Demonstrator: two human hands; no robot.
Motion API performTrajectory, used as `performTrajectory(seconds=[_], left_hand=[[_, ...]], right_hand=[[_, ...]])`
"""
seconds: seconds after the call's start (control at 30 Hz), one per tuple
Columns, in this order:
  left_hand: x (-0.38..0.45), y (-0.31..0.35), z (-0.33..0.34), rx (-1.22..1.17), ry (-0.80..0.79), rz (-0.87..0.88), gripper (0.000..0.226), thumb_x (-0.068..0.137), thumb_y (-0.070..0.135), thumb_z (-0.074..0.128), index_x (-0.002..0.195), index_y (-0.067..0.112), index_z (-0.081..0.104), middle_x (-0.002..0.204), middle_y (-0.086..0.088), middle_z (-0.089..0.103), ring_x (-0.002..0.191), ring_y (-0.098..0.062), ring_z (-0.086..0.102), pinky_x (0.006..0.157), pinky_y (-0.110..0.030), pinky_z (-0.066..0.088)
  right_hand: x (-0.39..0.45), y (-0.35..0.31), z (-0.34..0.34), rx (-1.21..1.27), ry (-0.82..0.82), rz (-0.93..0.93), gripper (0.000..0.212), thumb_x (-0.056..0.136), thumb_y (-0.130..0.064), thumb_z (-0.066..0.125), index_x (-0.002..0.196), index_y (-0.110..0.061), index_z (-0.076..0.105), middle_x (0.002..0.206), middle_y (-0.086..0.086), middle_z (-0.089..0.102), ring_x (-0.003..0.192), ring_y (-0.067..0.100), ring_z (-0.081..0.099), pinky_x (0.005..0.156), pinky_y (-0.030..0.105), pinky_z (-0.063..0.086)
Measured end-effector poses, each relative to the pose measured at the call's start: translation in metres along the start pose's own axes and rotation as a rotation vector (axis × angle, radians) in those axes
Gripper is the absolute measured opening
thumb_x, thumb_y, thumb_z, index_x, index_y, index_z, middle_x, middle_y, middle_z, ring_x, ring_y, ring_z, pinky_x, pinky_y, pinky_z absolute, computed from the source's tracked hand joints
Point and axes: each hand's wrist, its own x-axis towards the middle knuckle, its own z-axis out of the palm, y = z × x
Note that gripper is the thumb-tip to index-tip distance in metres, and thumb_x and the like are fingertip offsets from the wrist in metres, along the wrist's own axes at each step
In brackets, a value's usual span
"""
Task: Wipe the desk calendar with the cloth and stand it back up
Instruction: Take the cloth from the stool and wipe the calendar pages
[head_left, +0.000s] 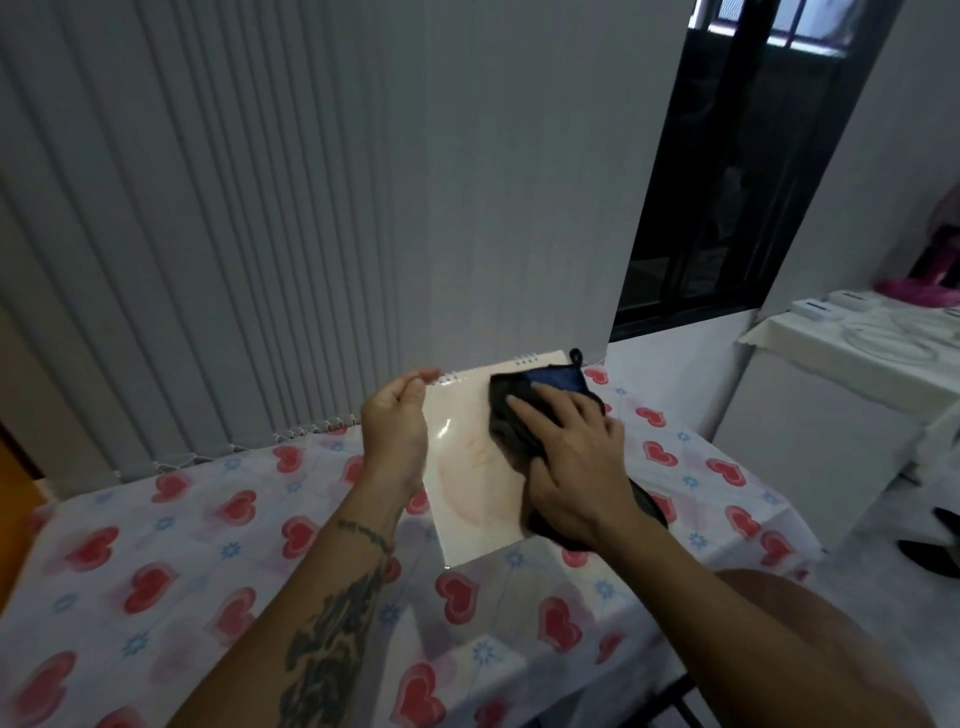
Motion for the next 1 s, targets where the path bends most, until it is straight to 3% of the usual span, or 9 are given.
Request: performTrajectory(seconds=[0.1, 0.2, 0.3, 0.37, 0.43, 0.6, 0.77, 0.87, 1.0], left_hand=[[-0.003, 0.003, 0.008, -0.012, -0.064, 0.016, 0.037, 0.097, 0.015, 0.048, 0.081, 0.032, 0.078, 0.101, -0.008, 0.074, 0.105, -0.033, 0.066, 0.096, -0.054, 0.052], [0.001, 0.007, 0.005, -0.013, -0.032, 0.020, 0.036, 0.097, 0.016, 0.050, 0.080, 0.031, 0.078, 0.101, -0.008, 0.075, 0.104, -0.034, 0.066, 0.095, -0.052, 0.053], [0.008, 0.012, -0.003, -0.031, 0.057, 0.013, 0.032, 0.097, 0.015, 0.052, 0.080, 0.027, 0.076, 0.092, 0.001, 0.075, 0.089, -0.024, 0.067, 0.080, -0.038, 0.058], [0.015, 0.014, -0.007, -0.048, 0.089, 0.003, 0.033, 0.097, 0.014, 0.051, 0.079, 0.027, 0.075, 0.077, 0.013, 0.074, 0.073, -0.010, 0.065, 0.062, -0.024, 0.055], [0.018, 0.013, -0.007, -0.054, 0.091, 0.000, 0.033, 0.098, 0.013, 0.051, 0.080, 0.026, 0.074, 0.070, 0.018, 0.072, 0.065, -0.001, 0.064, 0.055, -0.015, 0.051], [0.009, 0.001, 0.010, -0.105, 0.050, -0.091, 0.030, 0.098, 0.012, 0.048, 0.084, 0.022, 0.073, 0.081, 0.000, 0.070, 0.074, -0.017, 0.063, 0.061, -0.025, 0.054], [0.009, 0.001, 0.014, -0.160, 0.027, -0.119, 0.030, 0.100, 0.009, 0.047, 0.088, 0.019, 0.073, 0.090, -0.008, 0.073, 0.083, -0.023, 0.066, 0.078, -0.038, 0.057], [0.011, 0.005, 0.013, -0.125, 0.014, -0.093, 0.029, 0.100, 0.008, 0.047, 0.090, 0.018, 0.073, 0.106, -0.017, 0.072, 0.096, -0.032, 0.066, 0.094, -0.050, 0.054], [0.012, 0.006, 0.007, -0.107, 0.057, -0.104, 0.032, 0.100, 0.011, 0.048, 0.085, 0.021, 0.074, 0.097, -0.008, 0.074, 0.090, -0.027, 0.065, 0.084, -0.046, 0.057]], right_hand=[[0.015, -0.014, 0.004, -0.067, -0.031, -0.165, 0.065, 0.082, -0.039, 0.041, 0.146, -0.039, 0.033, 0.158, -0.001, 0.030, 0.141, 0.028, 0.024, 0.106, 0.053, 0.026], [0.023, -0.002, 0.000, -0.045, -0.061, -0.064, 0.070, 0.080, -0.038, 0.042, 0.148, -0.042, 0.026, 0.161, -0.002, 0.022, 0.146, 0.026, 0.016, 0.113, 0.056, 0.019], [0.014, 0.011, -0.002, 0.056, -0.026, 0.122, 0.071, 0.080, -0.030, 0.040, 0.149, -0.037, 0.029, 0.161, 0.000, 0.023, 0.148, 0.026, 0.015, 0.117, 0.056, 0.017], [-0.004, 0.010, 0.004, 0.083, -0.020, 0.096, 0.069, 0.081, -0.025, 0.041, 0.149, -0.033, 0.034, 0.161, 0.001, 0.025, 0.148, 0.029, 0.016, 0.119, 0.054, 0.017], [-0.025, 0.001, 0.012, 0.067, -0.017, 0.013, 0.069, 0.081, -0.023, 0.045, 0.149, -0.033, 0.035, 0.160, 0.002, 0.028, 0.148, 0.031, 0.016, 0.119, 0.055, 0.016], [-0.037, -0.037, 0.030, -0.028, -0.042, -0.187, 0.068, 0.077, -0.032, 0.041, 0.145, -0.035, 0.035, 0.155, 0.001, 0.037, 0.145, 0.035, 0.023, 0.115, 0.062, 0.018], [-0.010, -0.022, 0.029, -0.086, -0.082, -0.212, 0.067, 0.081, -0.038, 0.040, 0.148, -0.035, 0.032, 0.161, 0.002, 0.026, 0.149, 0.032, 0.012, 0.117, 0.061, 0.013], [0.002, -0.007, 0.028, -0.034, -0.041, -0.134, 0.066, 0.083, -0.038, 0.039, 0.149, -0.035, 0.032, 0.162, 0.003, 0.022, 0.150, 0.030, 0.008, 0.119, 0.056, 0.011], [0.008, 0.011, 0.024, 0.043, 0.041, 0.103, 0.061, 0.088, -0.033, 0.039, 0.149, -0.030, 0.036, 0.161, 0.004, 0.026, 0.149, 0.031, 0.015, 0.118, 0.057, 0.016]])
